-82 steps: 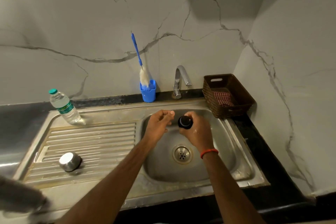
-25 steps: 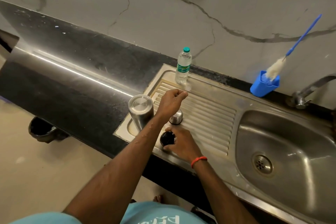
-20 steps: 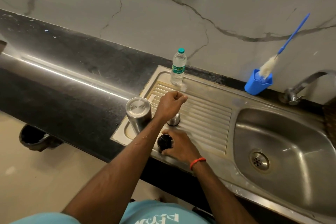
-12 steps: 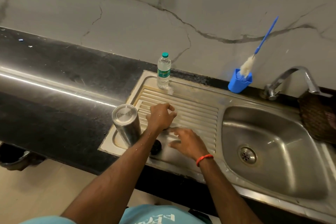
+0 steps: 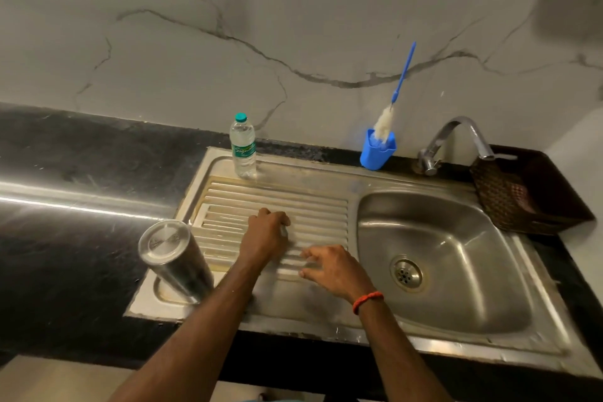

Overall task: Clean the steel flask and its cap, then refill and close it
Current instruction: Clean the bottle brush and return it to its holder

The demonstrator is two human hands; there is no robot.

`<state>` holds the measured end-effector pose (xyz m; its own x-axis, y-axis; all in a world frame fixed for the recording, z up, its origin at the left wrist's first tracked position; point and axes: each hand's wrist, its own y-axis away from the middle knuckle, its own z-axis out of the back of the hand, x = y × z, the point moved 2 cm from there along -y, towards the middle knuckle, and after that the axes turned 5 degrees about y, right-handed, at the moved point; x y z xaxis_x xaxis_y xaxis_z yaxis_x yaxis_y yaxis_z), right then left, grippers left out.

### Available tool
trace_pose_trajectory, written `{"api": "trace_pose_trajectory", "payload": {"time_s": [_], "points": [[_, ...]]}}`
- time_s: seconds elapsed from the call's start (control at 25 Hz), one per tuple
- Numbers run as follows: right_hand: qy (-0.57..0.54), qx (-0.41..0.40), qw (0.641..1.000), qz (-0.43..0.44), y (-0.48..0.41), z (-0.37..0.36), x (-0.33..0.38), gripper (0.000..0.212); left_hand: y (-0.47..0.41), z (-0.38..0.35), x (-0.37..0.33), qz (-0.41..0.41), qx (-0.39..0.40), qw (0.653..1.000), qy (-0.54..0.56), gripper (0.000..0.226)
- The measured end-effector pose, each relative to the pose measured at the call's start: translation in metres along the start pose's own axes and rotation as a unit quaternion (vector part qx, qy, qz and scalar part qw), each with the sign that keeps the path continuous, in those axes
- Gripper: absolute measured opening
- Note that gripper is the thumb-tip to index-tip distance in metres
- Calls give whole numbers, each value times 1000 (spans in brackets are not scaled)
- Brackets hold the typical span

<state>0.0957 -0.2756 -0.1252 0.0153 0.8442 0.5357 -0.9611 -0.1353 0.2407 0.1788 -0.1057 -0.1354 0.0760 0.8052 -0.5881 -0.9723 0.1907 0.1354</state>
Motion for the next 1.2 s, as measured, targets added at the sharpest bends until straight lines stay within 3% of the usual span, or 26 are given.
{"api": "trace_pose_trajectory", "payload": {"time_s": [0.16, 0.32, 0.52, 0.64, 0.72, 0.84, 0.96, 1.2], "points": [[-47, -41, 998, -11, 6, 31, -14, 36, -10, 11, -64, -91, 4, 984, 154, 32], [-84, -75, 993, -19, 15, 81, -34, 35, -13, 16, -124, -148, 0, 965, 217, 34], [-80, -121, 989, 3, 20, 145, -57, 13, -18, 13, -170, -62, 19, 922, 381, 29], [-85, -157, 983, 34, 18, 170, -66, 11, -23, 10, -189, -39, 90, 870, 484, 49], [-79, -177, 980, 42, 14, 182, -73, 13, -28, 4, -195, -44, 112, 853, 508, 58], [-83, -172, 980, 54, 2, 189, -83, 16, -35, -4, -200, -66, 100, 855, 504, 43], [-90, -129, 987, 45, -19, 199, -89, 26, -47, 0, -206, -67, 32, 866, 494, 36], [-78, -124, 988, 54, -72, 247, -87, 28, -86, 11, -205, -66, -50, 887, 454, 44]]}}
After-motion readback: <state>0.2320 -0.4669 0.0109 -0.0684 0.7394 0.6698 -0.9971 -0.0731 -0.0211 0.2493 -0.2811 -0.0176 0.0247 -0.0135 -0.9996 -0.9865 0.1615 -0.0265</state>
